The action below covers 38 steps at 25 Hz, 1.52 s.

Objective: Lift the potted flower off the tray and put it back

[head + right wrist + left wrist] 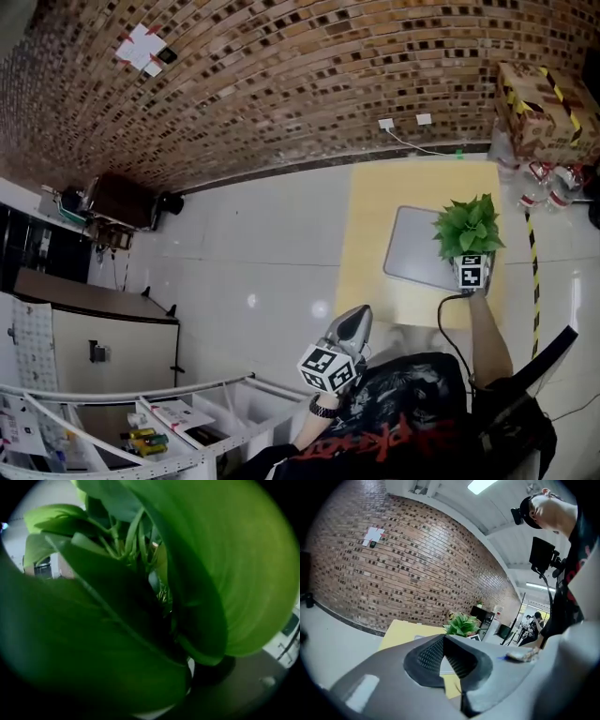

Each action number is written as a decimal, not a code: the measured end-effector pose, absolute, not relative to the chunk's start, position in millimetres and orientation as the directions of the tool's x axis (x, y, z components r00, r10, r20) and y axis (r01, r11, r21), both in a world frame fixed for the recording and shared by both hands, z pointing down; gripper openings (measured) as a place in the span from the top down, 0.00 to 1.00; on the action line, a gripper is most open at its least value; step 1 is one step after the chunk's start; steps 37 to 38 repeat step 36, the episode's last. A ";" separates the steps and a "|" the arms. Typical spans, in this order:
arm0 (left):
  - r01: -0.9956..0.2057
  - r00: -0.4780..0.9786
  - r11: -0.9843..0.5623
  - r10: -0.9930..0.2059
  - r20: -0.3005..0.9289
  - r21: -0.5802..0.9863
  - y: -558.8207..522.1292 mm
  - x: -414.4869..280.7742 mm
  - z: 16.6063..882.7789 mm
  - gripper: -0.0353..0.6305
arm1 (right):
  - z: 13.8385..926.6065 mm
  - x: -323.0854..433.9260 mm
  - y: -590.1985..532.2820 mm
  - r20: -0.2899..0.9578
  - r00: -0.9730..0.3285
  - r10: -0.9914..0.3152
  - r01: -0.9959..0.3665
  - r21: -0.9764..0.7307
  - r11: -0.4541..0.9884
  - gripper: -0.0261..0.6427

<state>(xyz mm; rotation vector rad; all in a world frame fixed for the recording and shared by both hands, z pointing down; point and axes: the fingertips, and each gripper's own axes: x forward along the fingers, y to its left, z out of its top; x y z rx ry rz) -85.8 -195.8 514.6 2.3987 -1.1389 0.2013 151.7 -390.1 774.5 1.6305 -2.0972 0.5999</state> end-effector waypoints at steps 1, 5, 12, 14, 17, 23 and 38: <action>-0.761 0.645 -0.544 -0.691 0.327 0.353 -195.9 -85.6 514.6 0.94 | 771.8 149.1 -386.6 0.559 -0.268 -0.784 -0.963 -0.129 0.237 0.08; -0.746 0.664 -0.565 -0.675 0.321 0.353 -200.5 -80.0 511.9 0.94 | 747.3 143.2 -347.3 0.512 -0.389 -0.766 -0.917 -0.297 0.267 0.08; -0.654 0.757 -0.652 -0.572 0.316 0.384 -206.5 -53.7 508.9 0.94 | 692.4 146.8 -218.0 0.310 -0.406 -0.860 -0.632 -0.774 0.019 0.53; -0.605 0.796 -0.700 -0.510 0.327 0.379 -203.1 -38.3 511.3 0.94 | 655.6 146.9 -198.5 0.280 -0.365 -0.888 -0.673 -0.739 0.043 0.68; -0.509 0.853 -0.781 -0.398 0.339 0.363 -195.6 -14.0 514.4 0.94 | 582.6 131.1 -197.8 0.219 -0.362 -0.906 -0.812 -0.551 0.191 0.75; -0.325 0.927 -0.878 -0.220 0.305 0.352 -189.0 37.7 501.9 0.94 | 466.7 114.3 -213.6 0.140 -0.356 -0.924 -0.930 -0.151 0.335 0.88; -0.229 0.969 -0.923 -0.186 0.160 0.311 -180.1 52.1 471.2 0.94 | 426.1 140.4 -189.8 0.034 -0.240 -0.970 -0.960 -0.160 0.231 0.96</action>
